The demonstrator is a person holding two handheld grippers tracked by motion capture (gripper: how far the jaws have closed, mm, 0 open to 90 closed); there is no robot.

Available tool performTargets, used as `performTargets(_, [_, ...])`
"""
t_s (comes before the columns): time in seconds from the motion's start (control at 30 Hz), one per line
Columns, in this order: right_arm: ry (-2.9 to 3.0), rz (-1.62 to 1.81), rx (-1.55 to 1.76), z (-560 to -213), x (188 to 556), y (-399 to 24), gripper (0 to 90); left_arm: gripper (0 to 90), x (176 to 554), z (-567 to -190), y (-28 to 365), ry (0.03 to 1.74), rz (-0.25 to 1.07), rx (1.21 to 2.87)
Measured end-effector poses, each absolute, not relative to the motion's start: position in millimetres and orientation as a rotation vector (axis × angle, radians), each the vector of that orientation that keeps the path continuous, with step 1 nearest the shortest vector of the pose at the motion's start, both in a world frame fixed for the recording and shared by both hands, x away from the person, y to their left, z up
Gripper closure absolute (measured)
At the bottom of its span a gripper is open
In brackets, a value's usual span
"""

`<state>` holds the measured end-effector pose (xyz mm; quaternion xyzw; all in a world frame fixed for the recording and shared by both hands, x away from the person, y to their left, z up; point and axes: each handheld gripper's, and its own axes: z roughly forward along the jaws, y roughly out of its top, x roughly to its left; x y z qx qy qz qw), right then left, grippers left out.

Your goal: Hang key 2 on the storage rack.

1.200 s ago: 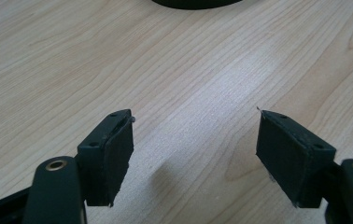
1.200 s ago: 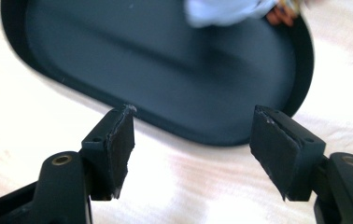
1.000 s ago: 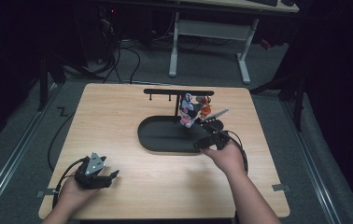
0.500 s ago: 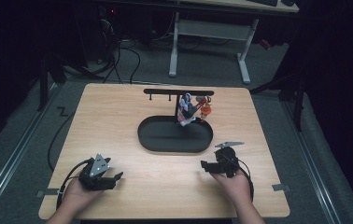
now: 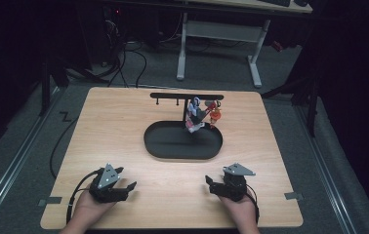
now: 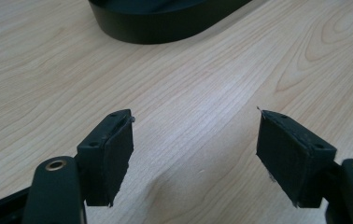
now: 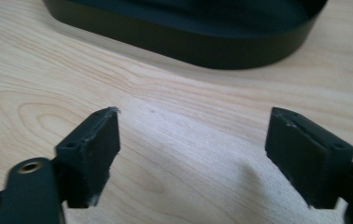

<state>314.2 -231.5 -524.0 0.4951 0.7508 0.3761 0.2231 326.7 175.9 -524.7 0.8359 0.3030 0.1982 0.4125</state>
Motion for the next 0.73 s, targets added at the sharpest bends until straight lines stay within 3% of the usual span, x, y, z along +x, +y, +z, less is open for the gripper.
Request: performTargets(0.73, [2.031, 1.040, 1.323, -518.1, 312.0, -220.4, 16.0, 26.6, 320.2, -518.7, 187.0, 0.758, 0.519, 2.082])
